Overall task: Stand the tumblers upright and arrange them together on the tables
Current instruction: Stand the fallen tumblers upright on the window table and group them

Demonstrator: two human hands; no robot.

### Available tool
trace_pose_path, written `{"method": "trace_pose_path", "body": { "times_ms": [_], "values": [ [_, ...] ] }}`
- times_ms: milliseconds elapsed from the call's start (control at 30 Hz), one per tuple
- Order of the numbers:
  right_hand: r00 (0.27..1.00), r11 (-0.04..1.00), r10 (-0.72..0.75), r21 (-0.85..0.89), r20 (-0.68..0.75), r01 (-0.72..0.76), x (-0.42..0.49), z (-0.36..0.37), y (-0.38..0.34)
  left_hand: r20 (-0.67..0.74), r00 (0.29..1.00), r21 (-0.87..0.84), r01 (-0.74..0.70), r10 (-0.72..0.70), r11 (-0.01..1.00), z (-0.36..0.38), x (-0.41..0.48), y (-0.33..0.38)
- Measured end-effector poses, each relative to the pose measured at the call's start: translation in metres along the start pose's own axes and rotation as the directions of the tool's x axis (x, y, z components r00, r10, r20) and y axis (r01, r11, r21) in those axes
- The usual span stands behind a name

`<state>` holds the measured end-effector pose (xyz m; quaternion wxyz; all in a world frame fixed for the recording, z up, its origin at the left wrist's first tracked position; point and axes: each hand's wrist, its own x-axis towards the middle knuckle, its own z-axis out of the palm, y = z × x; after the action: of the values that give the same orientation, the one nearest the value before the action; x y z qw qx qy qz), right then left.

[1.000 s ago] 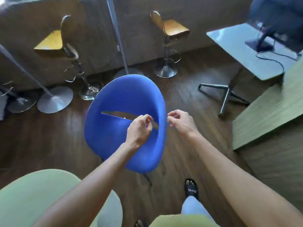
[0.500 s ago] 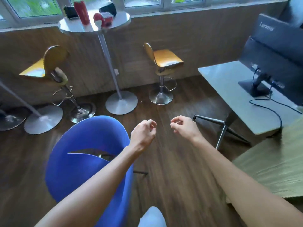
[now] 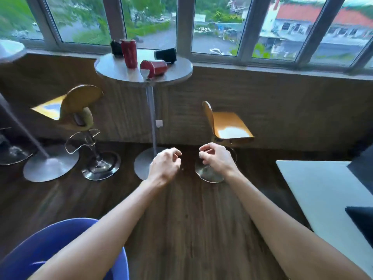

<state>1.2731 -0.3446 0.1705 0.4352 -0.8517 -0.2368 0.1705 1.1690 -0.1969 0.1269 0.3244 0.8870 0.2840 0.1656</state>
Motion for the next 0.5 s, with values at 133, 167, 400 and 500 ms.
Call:
{"method": "trace_pose_path", "body": {
  "times_ms": [133,167,400,500],
  "values": [
    [0.995,0.996,-0.089,-0.018,0.049,0.09,0.105,-0.01,-0.042,-0.084,0.996,-0.012,0.042,-0.043,0.999,-0.029,0.098,0.004],
    [0.992,0.993,-0.109,-0.034,0.06,0.111,0.128,-0.012,-0.052,-0.104,0.994,-0.014,0.042,-0.043,0.999,-0.037,0.119,0.002],
    [0.948,0.951,-0.307,-0.001,0.086,0.308,0.308,0.008,-0.143,-0.339,0.94,0.008,0.031,-0.027,0.999,-0.103,0.298,-0.015],
    [0.897,0.909,-0.413,0.005,0.16,0.417,0.38,0.034,-0.18,-0.45,0.892,-0.029,0.026,-0.036,0.999,-0.128,0.363,-0.026]
  ]
}}
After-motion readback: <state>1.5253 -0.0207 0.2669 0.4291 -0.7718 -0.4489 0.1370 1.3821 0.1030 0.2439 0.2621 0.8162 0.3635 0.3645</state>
